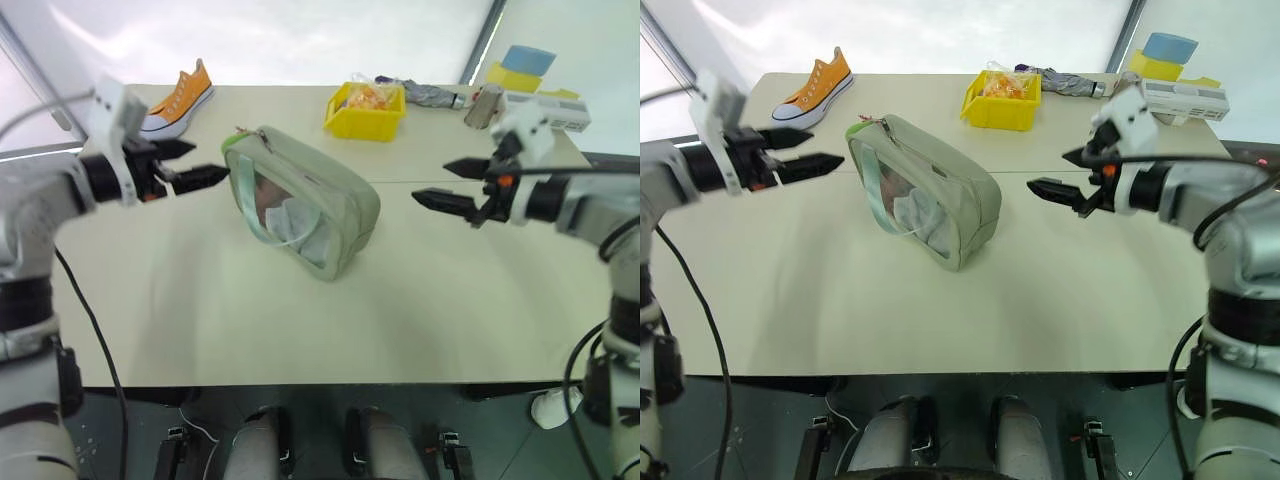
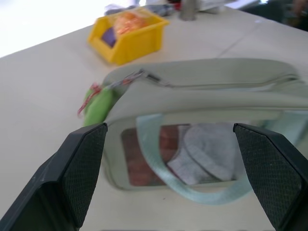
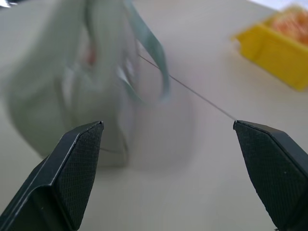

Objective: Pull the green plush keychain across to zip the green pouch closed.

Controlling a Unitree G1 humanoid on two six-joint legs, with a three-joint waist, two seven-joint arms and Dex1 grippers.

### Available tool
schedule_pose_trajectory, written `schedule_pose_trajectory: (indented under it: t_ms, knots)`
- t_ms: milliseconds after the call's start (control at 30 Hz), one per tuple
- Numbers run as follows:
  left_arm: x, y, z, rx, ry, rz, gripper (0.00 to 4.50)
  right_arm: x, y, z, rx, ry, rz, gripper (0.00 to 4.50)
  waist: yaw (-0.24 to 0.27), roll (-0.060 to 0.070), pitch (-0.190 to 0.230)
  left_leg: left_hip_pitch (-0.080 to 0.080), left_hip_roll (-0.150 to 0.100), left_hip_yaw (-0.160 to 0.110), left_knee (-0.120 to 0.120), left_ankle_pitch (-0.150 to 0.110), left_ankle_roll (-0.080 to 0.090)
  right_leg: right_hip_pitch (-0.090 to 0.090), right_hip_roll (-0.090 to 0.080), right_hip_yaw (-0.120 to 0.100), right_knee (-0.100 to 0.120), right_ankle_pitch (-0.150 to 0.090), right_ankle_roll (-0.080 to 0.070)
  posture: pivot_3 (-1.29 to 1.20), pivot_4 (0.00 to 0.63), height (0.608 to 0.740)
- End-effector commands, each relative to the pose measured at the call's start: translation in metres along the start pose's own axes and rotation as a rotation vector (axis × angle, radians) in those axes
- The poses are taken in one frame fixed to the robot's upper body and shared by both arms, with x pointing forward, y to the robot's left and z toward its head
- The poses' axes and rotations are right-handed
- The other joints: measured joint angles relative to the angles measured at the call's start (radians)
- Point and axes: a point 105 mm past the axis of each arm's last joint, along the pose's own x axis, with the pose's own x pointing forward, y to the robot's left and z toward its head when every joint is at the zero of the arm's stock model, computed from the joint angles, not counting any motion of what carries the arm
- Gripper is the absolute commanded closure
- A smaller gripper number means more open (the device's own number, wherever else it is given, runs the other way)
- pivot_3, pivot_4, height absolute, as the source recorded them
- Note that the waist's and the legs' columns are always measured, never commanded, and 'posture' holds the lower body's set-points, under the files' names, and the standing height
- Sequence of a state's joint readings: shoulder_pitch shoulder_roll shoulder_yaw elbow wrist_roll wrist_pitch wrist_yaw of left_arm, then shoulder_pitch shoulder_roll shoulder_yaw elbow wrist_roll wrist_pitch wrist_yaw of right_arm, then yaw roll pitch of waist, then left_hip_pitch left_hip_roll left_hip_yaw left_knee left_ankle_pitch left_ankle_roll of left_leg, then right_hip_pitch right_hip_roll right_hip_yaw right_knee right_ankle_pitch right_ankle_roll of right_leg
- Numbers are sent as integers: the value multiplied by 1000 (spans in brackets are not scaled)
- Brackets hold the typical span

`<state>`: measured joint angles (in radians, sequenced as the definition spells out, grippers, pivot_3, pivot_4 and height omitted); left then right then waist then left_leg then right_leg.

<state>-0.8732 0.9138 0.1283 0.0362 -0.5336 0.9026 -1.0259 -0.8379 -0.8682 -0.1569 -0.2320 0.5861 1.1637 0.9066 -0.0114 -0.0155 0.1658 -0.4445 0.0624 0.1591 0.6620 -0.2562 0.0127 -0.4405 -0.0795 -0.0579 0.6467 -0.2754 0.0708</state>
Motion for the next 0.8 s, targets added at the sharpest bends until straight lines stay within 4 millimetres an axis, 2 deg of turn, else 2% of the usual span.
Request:
schedule_pose_trajectory:
  t_ms: [33,233,400,633,733,800]
  knots:
    - [1,-4,5,44,0,-70,19,2,3,6,-29,4,37,0,0,-1,1,0,0,1,0,0,0,0,0,0,0,0,0,0,150,740]
    - [4,5,5,60,-4,-46,19,8,7,6,-63,5,42,0,-2,-3,6,-1,1,2,5,0,0,0,-1,0,1,3,7,0,150,740]
    - [0,7,8,80,-4,-45,19,18,22,25,-58,-71,79,0,-7,-3,6,1,1,2,6,3,0,0,-1,1,4,4,7,0,150,740]
    - [-14,-22,16,129,28,-155,19,68,75,39,-81,-135,180,0,-8,-3,6,1,3,2,5,5,-3,-2,1,1,7,4,7,0,150,740]
    - [-16,-27,16,134,26,-153,19,90,96,22,-125,-79,220,0,-4,-3,6,0,3,2,6,5,-3,-2,0,1,8,4,7,0,150,740]
    - [-15,-28,15,127,20,-140,19,103,98,8,-176,-30,208,0,-1,-3,6,0,2,2,6,4,-3,-1,0,1,7,4,7,0,150,740]
